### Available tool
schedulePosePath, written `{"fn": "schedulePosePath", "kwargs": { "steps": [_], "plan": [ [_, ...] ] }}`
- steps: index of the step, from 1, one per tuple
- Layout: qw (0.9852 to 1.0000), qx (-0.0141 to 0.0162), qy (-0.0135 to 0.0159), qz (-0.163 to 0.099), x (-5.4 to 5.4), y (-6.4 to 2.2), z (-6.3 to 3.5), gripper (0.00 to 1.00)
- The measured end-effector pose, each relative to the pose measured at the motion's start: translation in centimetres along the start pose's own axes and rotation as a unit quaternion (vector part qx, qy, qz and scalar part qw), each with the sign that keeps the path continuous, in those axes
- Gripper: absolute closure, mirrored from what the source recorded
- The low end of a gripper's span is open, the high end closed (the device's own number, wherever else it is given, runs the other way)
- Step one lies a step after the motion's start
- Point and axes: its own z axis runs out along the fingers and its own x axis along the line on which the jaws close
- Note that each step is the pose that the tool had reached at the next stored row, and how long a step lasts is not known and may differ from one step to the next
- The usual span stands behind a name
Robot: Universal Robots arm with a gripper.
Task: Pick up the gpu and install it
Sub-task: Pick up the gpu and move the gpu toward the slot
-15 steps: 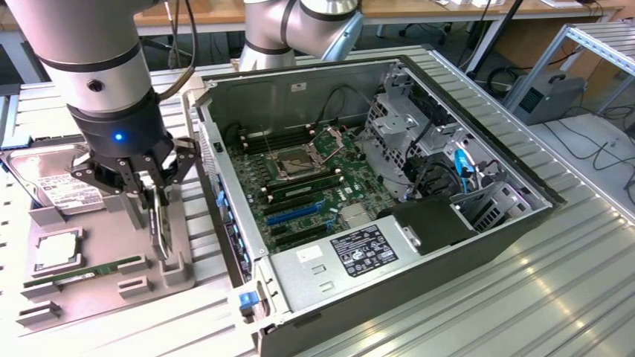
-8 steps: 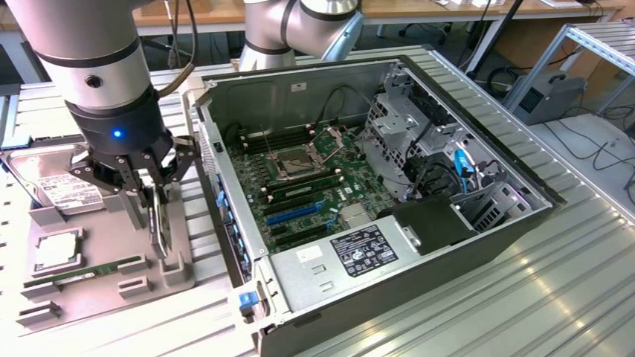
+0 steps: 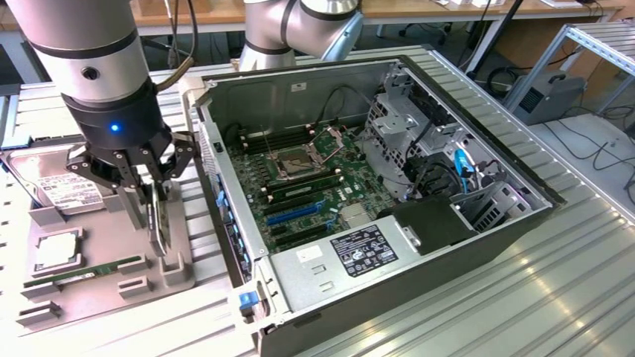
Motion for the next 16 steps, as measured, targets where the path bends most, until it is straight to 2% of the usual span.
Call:
{"fn": "schedulePosePath", "kwargs": {
  "steps": [16],
  "plan": [
    [1.0, -0.0003, -0.0001, 0.0, -0.02, 0.01, -0.67, 0.73]
  ]
}}
